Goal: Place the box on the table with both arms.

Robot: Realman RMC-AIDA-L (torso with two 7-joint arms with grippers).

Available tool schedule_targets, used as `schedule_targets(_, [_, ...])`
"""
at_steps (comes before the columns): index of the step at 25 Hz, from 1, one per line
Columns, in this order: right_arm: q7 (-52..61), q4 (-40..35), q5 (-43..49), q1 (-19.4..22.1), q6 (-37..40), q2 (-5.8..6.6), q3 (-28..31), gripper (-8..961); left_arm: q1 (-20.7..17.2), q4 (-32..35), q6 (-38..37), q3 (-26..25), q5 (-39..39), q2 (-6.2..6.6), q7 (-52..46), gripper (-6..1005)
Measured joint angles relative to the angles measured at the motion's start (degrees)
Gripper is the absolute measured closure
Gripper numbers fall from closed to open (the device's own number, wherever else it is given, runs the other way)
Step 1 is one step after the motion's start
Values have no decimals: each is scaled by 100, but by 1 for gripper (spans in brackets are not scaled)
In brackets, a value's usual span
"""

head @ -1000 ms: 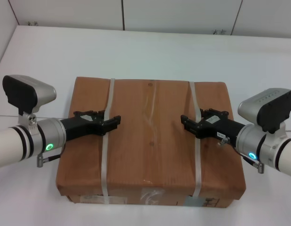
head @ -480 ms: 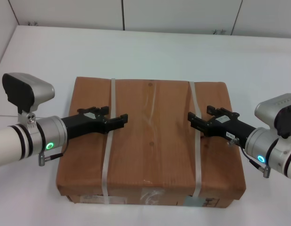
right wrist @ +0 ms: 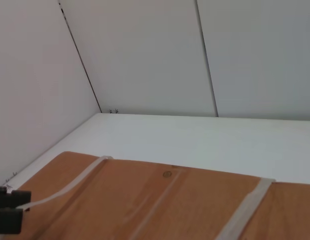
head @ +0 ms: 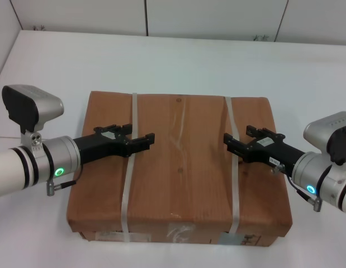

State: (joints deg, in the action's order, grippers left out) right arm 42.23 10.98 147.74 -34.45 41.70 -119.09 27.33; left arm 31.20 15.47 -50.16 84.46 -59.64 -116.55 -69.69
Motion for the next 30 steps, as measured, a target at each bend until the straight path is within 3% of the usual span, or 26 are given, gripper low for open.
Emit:
schedule_targets(25, [-10, -8, 12, 9, 40, 0, 9, 224, -46, 72, -9, 0, 6, 1, 27, 250])
schedule_targets(30, [-12, -134, 4, 46, 396, 4, 9, 224, -116, 114, -426, -54, 6, 16, 164, 251])
